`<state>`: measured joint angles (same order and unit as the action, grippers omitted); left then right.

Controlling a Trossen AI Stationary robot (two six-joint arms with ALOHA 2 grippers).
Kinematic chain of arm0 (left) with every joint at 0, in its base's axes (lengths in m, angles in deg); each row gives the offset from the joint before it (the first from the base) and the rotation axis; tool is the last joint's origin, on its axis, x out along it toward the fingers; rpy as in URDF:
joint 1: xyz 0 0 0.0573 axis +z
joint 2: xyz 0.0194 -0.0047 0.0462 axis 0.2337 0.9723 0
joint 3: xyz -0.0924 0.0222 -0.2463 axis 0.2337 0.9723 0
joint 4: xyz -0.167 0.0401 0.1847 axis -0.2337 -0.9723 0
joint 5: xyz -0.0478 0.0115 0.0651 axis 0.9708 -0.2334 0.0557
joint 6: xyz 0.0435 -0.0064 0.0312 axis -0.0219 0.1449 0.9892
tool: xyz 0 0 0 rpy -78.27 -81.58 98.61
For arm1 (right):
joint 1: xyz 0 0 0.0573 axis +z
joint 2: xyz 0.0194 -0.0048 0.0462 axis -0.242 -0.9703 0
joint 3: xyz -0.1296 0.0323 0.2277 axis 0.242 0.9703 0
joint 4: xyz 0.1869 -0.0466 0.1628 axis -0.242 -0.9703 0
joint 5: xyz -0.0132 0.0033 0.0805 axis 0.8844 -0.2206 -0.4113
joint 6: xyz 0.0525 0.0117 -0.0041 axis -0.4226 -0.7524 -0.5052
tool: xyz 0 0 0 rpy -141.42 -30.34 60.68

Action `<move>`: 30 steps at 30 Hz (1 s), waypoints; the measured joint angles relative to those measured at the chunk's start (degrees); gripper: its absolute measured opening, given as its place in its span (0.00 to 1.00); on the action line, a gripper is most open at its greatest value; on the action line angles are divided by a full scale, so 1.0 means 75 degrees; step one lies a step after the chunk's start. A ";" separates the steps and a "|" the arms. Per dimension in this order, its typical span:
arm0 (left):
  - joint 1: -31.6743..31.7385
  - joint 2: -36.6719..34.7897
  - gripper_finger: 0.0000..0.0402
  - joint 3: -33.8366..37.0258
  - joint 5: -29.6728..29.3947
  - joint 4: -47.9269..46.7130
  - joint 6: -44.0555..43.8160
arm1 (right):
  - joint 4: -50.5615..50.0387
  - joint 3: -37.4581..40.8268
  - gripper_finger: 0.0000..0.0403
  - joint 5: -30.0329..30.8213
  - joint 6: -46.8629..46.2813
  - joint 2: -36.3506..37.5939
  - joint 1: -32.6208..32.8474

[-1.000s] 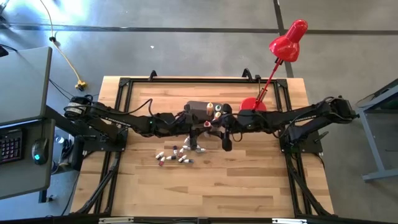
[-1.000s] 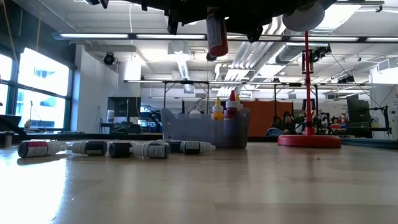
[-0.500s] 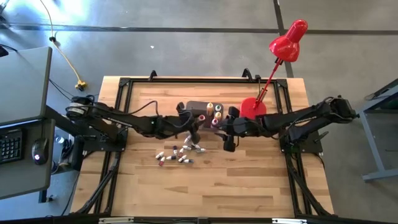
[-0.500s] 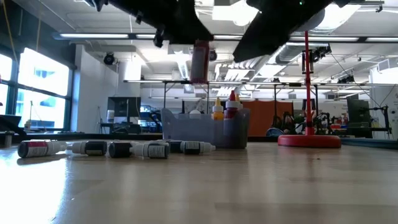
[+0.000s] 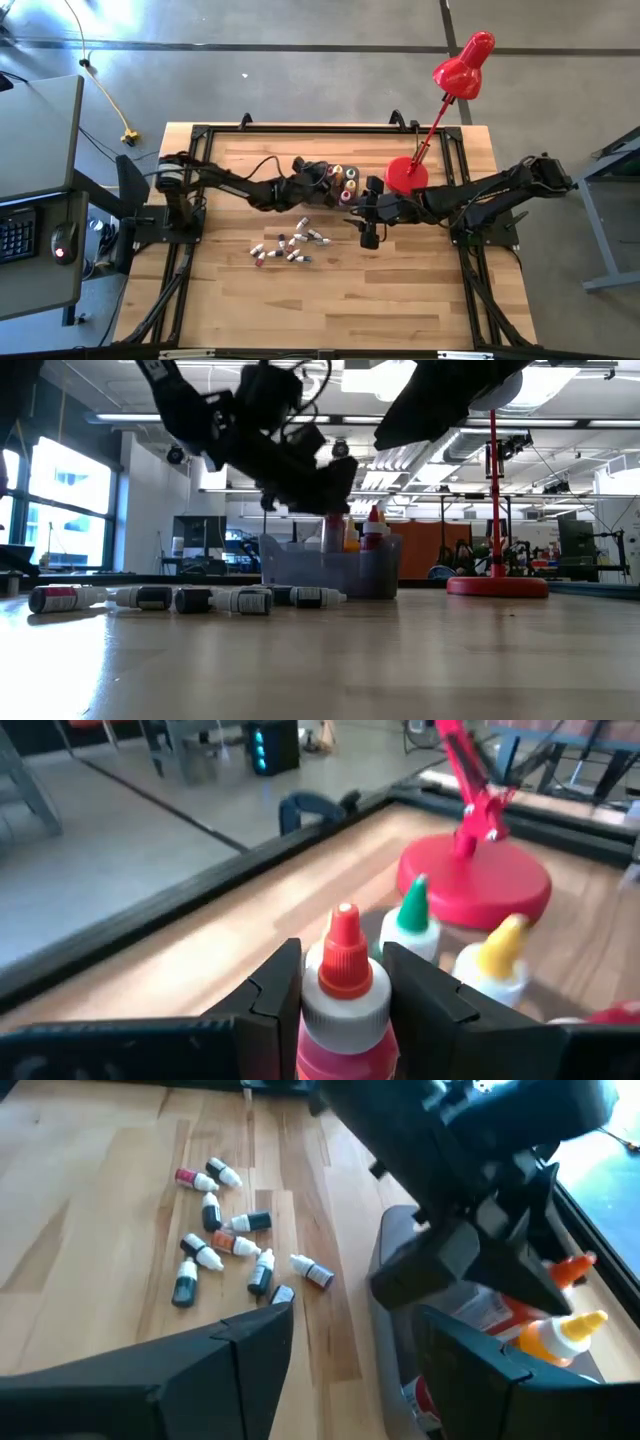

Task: Pick & Place food coloring
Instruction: Put the big orange food coloring bottle into the black bin

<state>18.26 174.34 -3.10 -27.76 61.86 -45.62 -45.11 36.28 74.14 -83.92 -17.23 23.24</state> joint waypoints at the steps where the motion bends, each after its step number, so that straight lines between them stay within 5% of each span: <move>1: 0.0053 0.0169 0.28 0.0000 0.0030 0.0124 -0.0052 | -0.0035 0.0000 0.50 0.0000 0.0000 0.0000 0.0000; 23: 0.0053 0.0925 0.30 -0.0047 0.0470 0.0894 -0.0497 | -0.0121 0.0000 0.49 0.0012 0.0207 0.0000 0.0000; 30: -0.0023 0.0932 0.43 -0.0036 0.0777 0.0738 -0.0518 | -0.0169 0.0000 0.49 0.0009 0.0403 0.0000 0.0000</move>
<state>18.08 181.33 -3.37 -21.94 67.39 -49.50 -46.38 36.28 74.21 -80.90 -17.23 23.24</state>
